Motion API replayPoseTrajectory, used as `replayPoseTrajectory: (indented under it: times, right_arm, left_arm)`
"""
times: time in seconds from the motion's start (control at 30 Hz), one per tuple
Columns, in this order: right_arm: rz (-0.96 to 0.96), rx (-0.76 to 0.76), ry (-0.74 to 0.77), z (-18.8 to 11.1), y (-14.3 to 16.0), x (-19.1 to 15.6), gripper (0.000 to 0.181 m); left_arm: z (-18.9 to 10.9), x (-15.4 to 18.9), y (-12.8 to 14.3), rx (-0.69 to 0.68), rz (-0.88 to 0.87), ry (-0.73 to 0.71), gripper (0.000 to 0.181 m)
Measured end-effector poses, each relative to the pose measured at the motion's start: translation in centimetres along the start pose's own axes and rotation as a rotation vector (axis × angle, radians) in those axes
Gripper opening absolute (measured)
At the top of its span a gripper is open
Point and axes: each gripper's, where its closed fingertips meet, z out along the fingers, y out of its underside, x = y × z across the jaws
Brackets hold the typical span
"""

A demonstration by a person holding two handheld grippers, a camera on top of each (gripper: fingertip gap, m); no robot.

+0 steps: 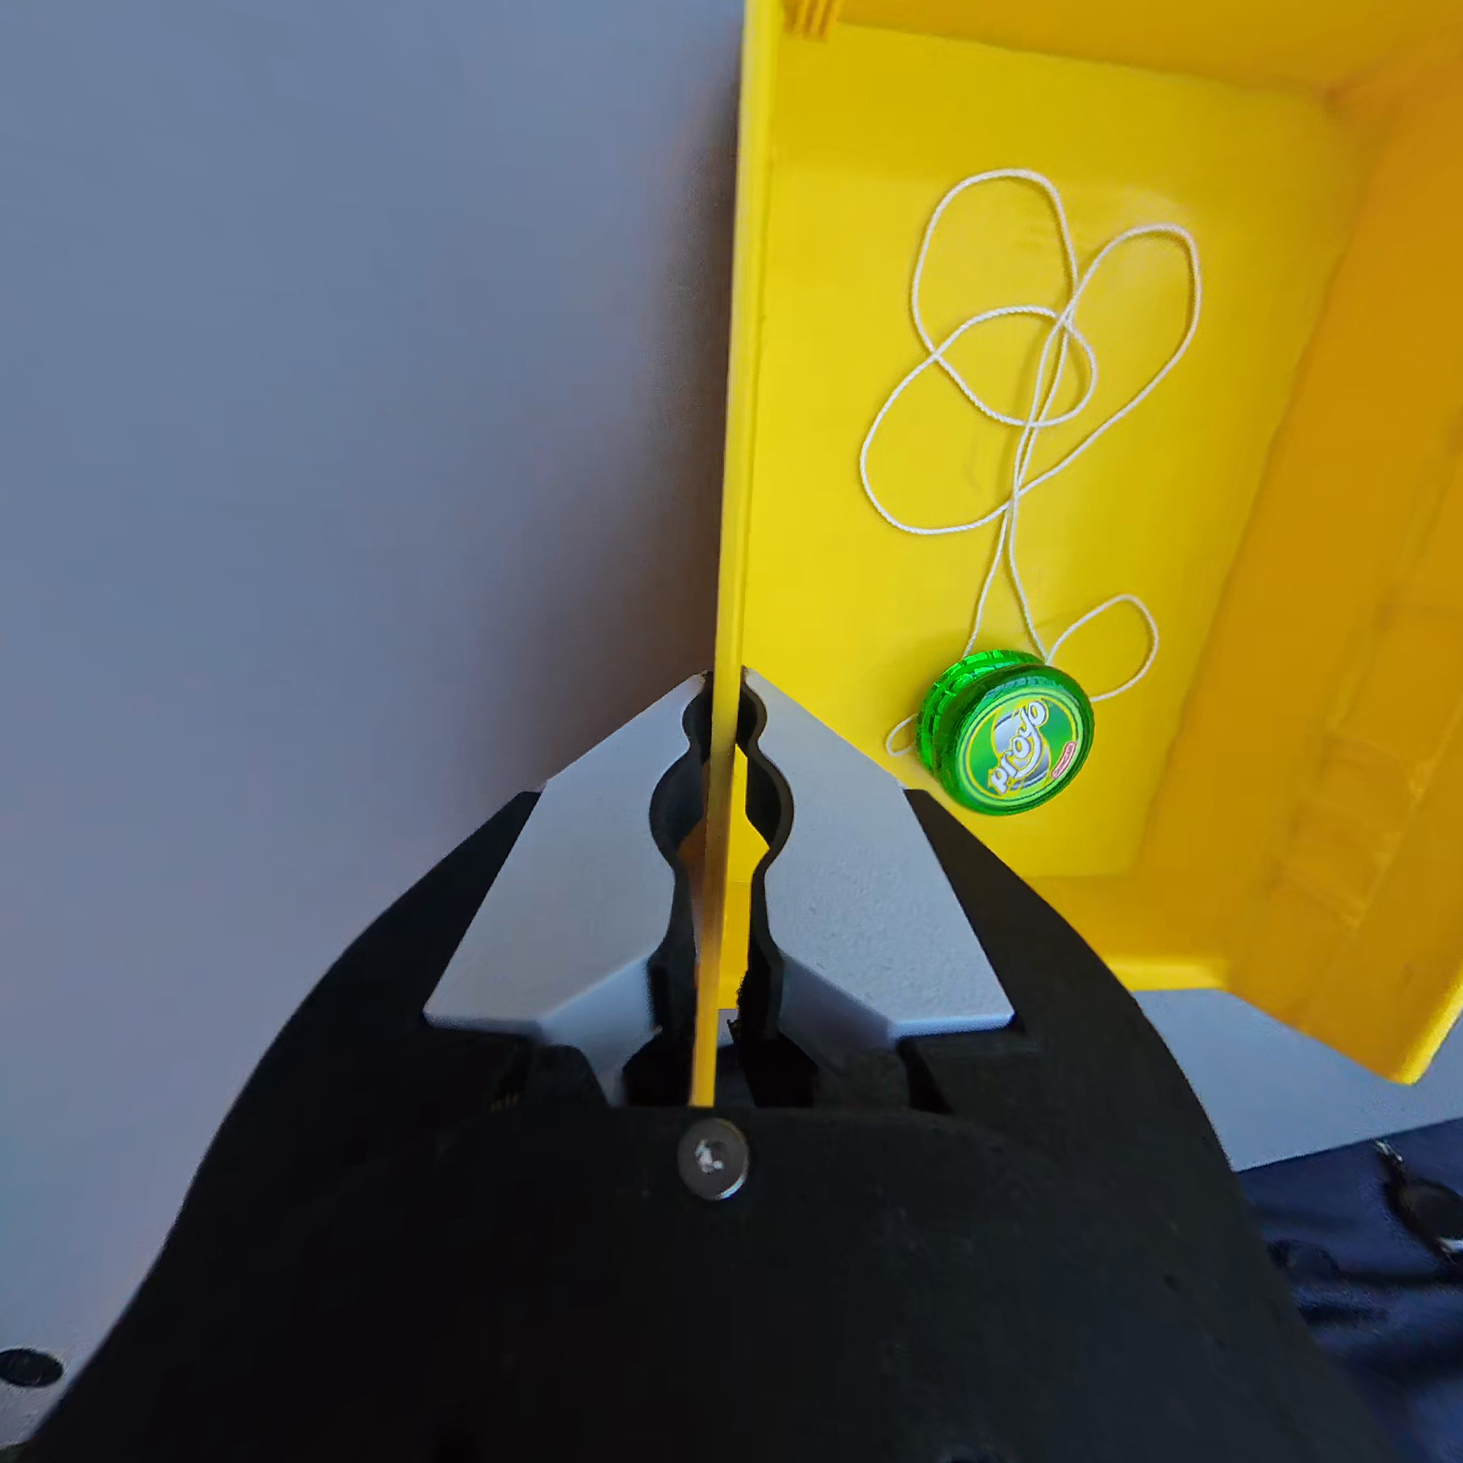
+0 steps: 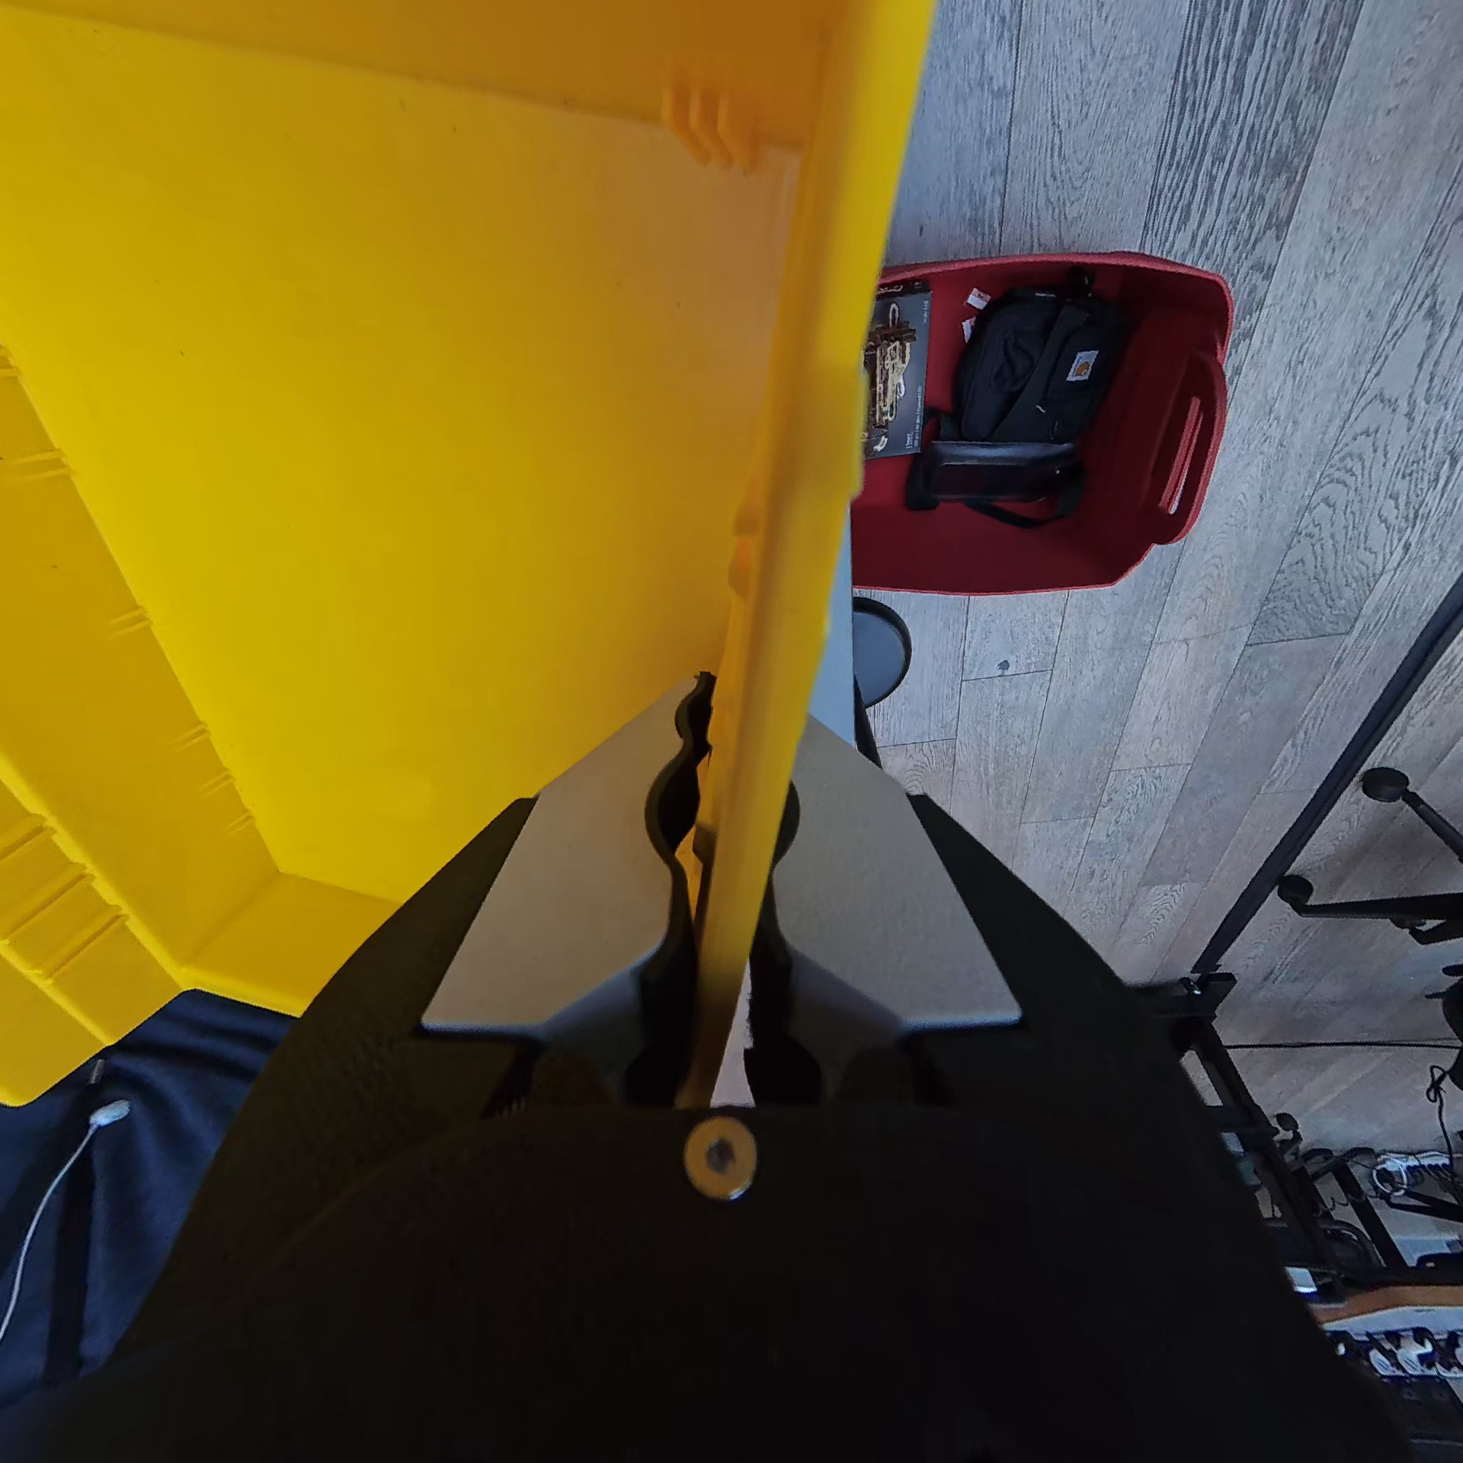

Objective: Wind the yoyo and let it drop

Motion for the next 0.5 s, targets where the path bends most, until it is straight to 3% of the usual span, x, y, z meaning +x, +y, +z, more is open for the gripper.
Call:
replayPoseTrajectory:
  times: [0.27,0.5]
  right_arm:
    - [-0.013,0.025,-0.040,-0.1,-2.3,-3.1,0.002]
    - [-0.045,0.061,-0.093,0.6,-5.3,-7.0,0.002]
  left_arm:
    - [-2.0,-9.4,5.2,0.009,-0.110,-0.038,0.001]
    - [-3.3,-14.4,9.2,0.028,-0.189,-0.050,0.001]
